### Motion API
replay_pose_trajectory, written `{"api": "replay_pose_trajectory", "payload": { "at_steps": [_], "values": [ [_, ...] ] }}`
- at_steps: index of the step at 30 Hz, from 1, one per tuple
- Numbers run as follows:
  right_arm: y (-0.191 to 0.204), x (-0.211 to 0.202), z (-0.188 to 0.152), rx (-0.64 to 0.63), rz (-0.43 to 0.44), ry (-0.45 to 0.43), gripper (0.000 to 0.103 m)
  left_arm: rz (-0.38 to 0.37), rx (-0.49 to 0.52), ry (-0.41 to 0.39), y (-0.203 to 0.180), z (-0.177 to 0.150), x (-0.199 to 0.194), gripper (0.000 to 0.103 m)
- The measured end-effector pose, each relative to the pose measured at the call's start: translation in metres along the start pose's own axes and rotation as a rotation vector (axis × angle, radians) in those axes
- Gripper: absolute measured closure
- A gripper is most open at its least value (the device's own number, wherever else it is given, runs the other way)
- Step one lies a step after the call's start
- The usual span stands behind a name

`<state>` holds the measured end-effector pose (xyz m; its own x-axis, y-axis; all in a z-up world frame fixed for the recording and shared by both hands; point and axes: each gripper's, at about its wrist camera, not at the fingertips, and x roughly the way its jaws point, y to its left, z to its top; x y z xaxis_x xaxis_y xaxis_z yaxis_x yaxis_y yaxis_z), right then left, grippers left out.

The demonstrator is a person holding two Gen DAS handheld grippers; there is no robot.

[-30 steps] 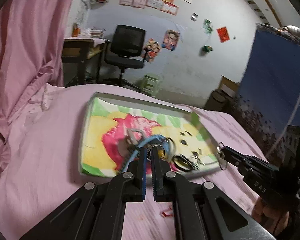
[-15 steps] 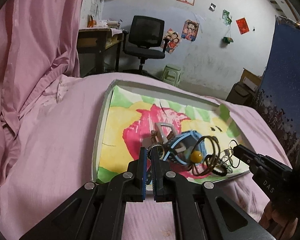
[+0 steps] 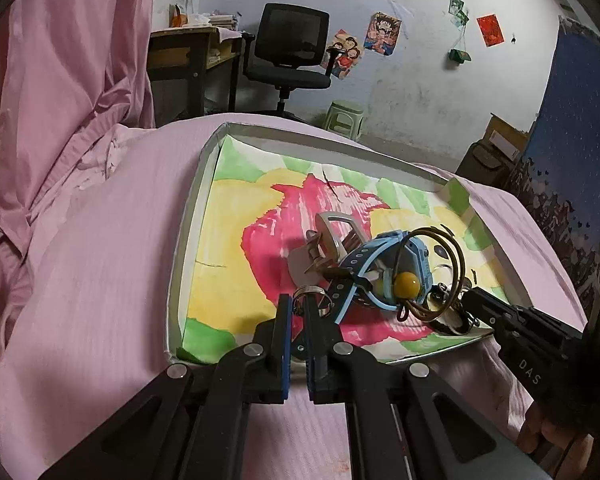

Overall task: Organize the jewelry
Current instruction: 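Carry the hoop earrings into the tray with the right tool while the left tool carries the small ring there, then open both tools over the tray to release the hoops and the small ring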

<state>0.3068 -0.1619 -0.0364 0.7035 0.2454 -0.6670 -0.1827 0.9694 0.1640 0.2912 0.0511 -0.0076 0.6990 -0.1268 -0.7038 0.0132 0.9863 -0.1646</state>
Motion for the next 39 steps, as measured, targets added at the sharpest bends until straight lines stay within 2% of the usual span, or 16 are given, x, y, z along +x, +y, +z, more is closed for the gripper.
{"api": "replay_pose_trajectory", "payload": {
  "at_steps": [10,17,21,22,24,26,29,31,35,37,39],
  "values": [
    [-0.004,-0.002,0.000,0.006,-0.012,0.006,0.099,-0.002,0.023,-0.010,-0.001,-0.003,-0.006,0.091],
    [-0.007,-0.014,-0.002,0.012,-0.015,-0.023,0.098,-0.009,0.026,-0.046,-0.004,-0.006,-0.018,0.062],
    [-0.009,-0.022,-0.002,0.017,-0.013,-0.041,0.096,-0.008,0.036,-0.063,-0.007,-0.009,-0.025,0.055],
    [-0.009,-0.025,-0.003,0.018,-0.012,-0.047,0.094,-0.011,0.037,-0.066,-0.007,-0.009,-0.027,0.052],
    [-0.010,-0.030,-0.004,0.022,-0.011,-0.063,0.076,-0.011,0.034,-0.079,-0.008,-0.011,-0.032,0.047],
    [-0.011,-0.037,-0.004,0.027,-0.009,-0.085,0.069,-0.011,0.030,-0.091,-0.007,-0.012,-0.036,0.040],
    [-0.011,-0.047,-0.006,0.026,-0.008,-0.112,0.068,-0.022,0.022,-0.114,-0.006,-0.015,-0.044,0.030],
    [-0.011,-0.056,-0.008,0.027,-0.007,-0.138,0.060,-0.026,0.018,-0.135,-0.005,-0.017,-0.050,0.024],
    [-0.010,-0.074,-0.013,0.035,-0.006,-0.201,0.039,-0.033,0.009,-0.167,-0.005,-0.023,-0.063,0.013],
    [-0.009,-0.083,-0.016,0.035,-0.005,-0.227,0.030,-0.031,0.000,-0.179,-0.004,-0.026,-0.069,0.011],
    [-0.007,-0.091,-0.018,0.032,-0.012,-0.249,0.012,-0.026,-0.002,-0.195,-0.004,-0.031,-0.076,0.009]
  ]
}}
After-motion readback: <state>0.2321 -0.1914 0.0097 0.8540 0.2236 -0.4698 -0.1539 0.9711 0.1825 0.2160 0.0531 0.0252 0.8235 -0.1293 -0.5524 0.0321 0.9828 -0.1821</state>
